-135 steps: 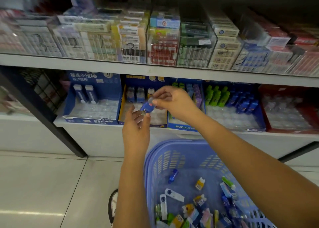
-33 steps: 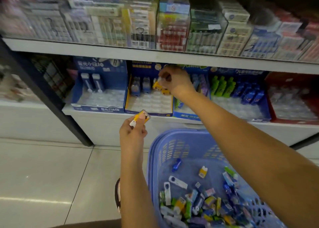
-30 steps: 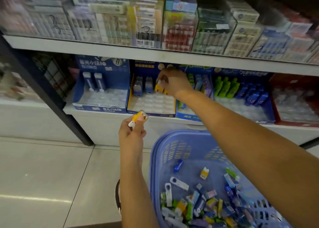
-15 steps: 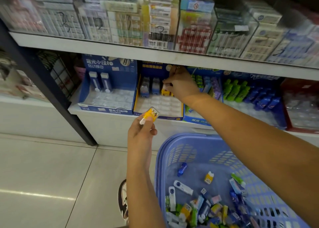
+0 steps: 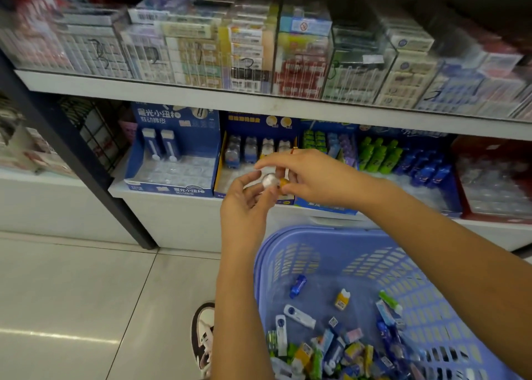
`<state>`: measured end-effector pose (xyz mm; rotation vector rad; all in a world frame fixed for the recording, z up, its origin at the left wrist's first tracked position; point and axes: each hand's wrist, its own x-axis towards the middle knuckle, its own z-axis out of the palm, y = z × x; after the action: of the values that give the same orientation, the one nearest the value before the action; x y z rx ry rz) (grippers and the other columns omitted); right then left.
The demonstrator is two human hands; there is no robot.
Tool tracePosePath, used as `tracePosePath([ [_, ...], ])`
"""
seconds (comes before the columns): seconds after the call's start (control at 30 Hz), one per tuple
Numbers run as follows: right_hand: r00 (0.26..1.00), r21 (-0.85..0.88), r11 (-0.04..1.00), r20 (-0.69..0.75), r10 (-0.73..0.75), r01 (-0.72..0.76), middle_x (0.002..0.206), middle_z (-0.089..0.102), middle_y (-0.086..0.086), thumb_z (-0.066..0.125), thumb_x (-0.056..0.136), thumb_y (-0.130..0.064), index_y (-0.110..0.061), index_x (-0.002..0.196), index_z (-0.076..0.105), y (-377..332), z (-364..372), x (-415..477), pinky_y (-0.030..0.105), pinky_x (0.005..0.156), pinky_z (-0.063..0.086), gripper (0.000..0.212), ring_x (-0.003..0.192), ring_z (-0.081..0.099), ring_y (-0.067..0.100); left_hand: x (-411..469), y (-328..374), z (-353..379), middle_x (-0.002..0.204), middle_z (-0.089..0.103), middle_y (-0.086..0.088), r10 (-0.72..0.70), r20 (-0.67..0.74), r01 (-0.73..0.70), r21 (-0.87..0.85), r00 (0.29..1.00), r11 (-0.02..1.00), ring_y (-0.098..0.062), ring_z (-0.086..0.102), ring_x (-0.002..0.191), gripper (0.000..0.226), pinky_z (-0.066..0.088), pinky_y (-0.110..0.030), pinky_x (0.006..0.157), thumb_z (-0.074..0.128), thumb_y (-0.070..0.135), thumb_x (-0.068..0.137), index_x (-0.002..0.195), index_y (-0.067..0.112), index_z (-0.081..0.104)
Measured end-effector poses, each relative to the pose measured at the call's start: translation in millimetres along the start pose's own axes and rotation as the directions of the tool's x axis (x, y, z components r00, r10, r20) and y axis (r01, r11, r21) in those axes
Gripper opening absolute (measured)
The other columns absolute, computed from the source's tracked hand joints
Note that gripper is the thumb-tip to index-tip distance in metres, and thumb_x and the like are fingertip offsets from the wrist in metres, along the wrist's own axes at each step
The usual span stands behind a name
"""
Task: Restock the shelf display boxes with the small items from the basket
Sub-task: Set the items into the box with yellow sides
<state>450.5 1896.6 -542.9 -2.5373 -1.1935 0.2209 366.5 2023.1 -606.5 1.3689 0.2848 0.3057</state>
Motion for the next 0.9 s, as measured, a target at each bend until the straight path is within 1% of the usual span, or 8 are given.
tracePosePath([
  [0.07,0.994,0.101,0.993,-0.081,0.073,-0.065,0.102,0.058,-0.002,0.058,0.091,-0.018,-0.034,0.124,0.050,9.2,1.1,4.5,0.023,0.070,0.044,0.038,0.080,0.053,0.007,5.6,1.3,4.6,0.124,0.064,-0.004,0.028,0.054,-0.038,0.191,0.998,0.981,-0.007,0.062,0.105,0.045,0.047,-0.012,0.084,0.059,0.022,0.093,0.135,0.014,0.048],
  [0.13,0.959,0.279,0.948,-0.190,0.210,-0.153,0.104,0.059,0.000,0.054,0.094,-0.015,-0.024,0.122,0.053,19.7,0.7,13.2,0.034,0.076,0.052,0.030,0.084,0.059,0.015,10.8,-1.5,8.3,0.145,0.045,-0.003,0.047,0.151,-0.121,0.533,0.987,0.838,-0.011,0.047,0.127,0.052,0.034,-0.007,0.091,0.056,0.027,0.094,0.142,0.013,0.041],
  [0.2,0.921,0.335,0.917,-0.243,0.305,-0.215,0.106,0.059,0.004,0.049,0.096,-0.013,-0.014,0.122,0.054,28.3,2.1,25.8,0.039,0.085,0.052,0.027,0.093,0.062,0.026,11.7,-7.6,12.1,0.154,0.030,-0.003,0.022,0.239,-0.188,0.699,0.971,0.690,-0.017,0.029,0.140,0.050,0.025,-0.016,0.104,0.056,0.028,0.094,0.140,0.013,0.044],
  [0.27,0.906,0.231,0.938,-0.277,0.319,-0.260,0.114,0.061,0.010,0.049,0.096,-0.016,-0.011,0.122,0.057,34.1,6.6,39.0,0.031,0.089,0.048,0.027,0.102,0.060,0.027,9.6,-14.4,15.5,0.155,0.027,-0.005,-0.054,0.291,-0.198,0.763,0.955,0.615,-0.021,0.020,0.143,0.051,0.016,-0.029,0.115,0.056,0.029,0.094,0.141,0.012,0.043],
  [0.37,0.901,0.156,0.948,-0.300,0.314,-0.278,0.114,0.063,0.006,0.053,0.094,-0.021,-0.014,0.119,0.058,36.9,16.4,54.2,0.023,0.086,0.044,0.026,0.104,0.059,0.021,6.8,-23.5,16.6,0.154,0.027,-0.005,-0.101,0.314,-0.209,0.805,0.944,0.555,-0.020,0.017,0.143,0.056,0.006,-0.026,0.115,0.054,0.031,0.095,0.144,0.011,0.037],
  [0.47,0.903,0.101,0.948,-0.288,0.318,-0.301,0.110,0.065,0.007,0.059,0.090,-0.019,-0.012,0.110,0.057,39.0,24.3,64.8,0.035,0.088,0.049,0.021,0.103,0.059,0.023,7.4,-26.7,15.9,0.154,0.028,-0.004,-0.085,0.302,-0.203,0.798,0.950,0.568,-0.018,0.018,0.142,0.058,0.009,-0.022,0.113,0.055,0.030,0.094,0.145,0.011,0.035],
  [0.7,0.910,0.025,0.955,-0.296,0.290,-0.296,0.106,0.063,0.009,0.063,0.083,-0.011,-0.010,0.098,0.061,42.4,35.4,71.4,0.041,0.090,0.045,0.015,0.108,0.051,0.029,9.1,-32.5,12.0,0.154,0.028,-0.002,-0.058,0.322,-0.228,0.776,0.945,0.588,-0.016,0.018,0.143,0.056,0.007,-0.018,0.112,0.054,0.027,0.095,0.145,0.012,0.035],
  [0.9,0.939,-0.199,0.929,-0.212,0.271,-0.313,0.111,0.059,0.009,0.061,0.084,-0.015,-0.014,0.100,0.060,39.2,28.1,81.5,0.038,0.097,0.034,0.016,0.115,0.045,0.030,12.1,-36.4,11.2,0.152,0.032,-0.003,-0.051,0.335,-0.242,0.769,0.941,0.592,-0.017,0.022,0.142,0.052,0.019,-0.027,0.116,0.055,0.025,0.094,0.143,0.012,0.040],
])
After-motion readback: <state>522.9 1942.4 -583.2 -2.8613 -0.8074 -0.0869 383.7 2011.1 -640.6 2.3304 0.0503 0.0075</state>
